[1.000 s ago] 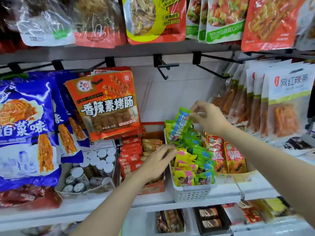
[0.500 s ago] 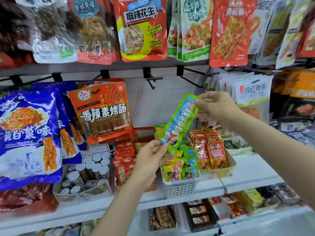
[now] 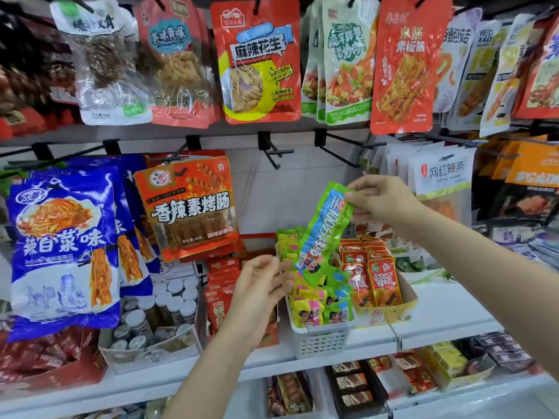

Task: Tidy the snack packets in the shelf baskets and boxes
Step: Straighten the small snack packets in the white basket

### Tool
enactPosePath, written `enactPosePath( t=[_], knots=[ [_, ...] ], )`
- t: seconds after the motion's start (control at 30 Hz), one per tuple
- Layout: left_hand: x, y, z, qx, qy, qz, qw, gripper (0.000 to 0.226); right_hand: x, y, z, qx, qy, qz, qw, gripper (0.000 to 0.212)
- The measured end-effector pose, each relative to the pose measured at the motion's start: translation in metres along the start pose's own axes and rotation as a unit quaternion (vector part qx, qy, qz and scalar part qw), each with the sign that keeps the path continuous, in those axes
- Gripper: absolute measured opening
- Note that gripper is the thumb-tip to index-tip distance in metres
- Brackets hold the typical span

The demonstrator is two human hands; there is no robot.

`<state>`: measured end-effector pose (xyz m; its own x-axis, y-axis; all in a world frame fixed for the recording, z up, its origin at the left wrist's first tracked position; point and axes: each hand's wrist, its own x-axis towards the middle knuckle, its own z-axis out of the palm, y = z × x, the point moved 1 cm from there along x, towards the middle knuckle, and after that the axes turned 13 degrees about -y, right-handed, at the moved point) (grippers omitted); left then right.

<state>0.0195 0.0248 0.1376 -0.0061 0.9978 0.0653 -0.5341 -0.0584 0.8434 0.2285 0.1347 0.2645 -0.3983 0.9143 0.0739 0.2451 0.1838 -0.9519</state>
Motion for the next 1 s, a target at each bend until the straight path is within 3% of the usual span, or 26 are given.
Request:
enactPosePath(
  t=[0.17,0.27,0.47,0.6,0.8,0.9,0.93,1.0],
  knots=[
    [0.003,0.0,0.01,0.122,-0.049,-0.033,0.991,0.051,0.001,0.0,0.005,0.002,0.002,0.005,1.0,0.01],
    [0.005,0.0,0.015,0.188,-0.039,-0.045,0.98,0.043,0.002,-0.002,0.007,0.016,0.002,0.006,1.0,0.012],
    [0.005,-0.003,0.02,0.147,-0.038,-0.009,0.988,0.013,0.002,-0.002,0.006,0.029,0.003,0.0,1.0,0.012],
    [0.006,-0.004,0.019,0.148,0.005,0.021,0.989,0.018,0.003,0.002,0.002,0.035,0.009,0.005,0.999,0.013],
    [0.004,-0.005,0.013,0.135,0.007,0.014,0.991,0.02,0.002,0.008,0.002,0.054,-0.002,0.019,0.998,0.004],
    [0.003,-0.004,0.014,0.065,-0.019,-0.007,0.998,0.017,0.001,0.007,0.004,0.074,-0.007,0.015,0.997,0.004],
    [0.002,-0.003,0.015,-0.008,-0.047,-0.028,0.998,0.015,0.001,0.007,0.005,0.08,-0.011,0.006,0.997,0.004],
    [-0.003,0.0,0.02,-0.178,-0.111,-0.097,0.973,0.034,0.0,0.006,0.008,0.097,-0.025,-0.023,0.995,0.004]
  ],
)
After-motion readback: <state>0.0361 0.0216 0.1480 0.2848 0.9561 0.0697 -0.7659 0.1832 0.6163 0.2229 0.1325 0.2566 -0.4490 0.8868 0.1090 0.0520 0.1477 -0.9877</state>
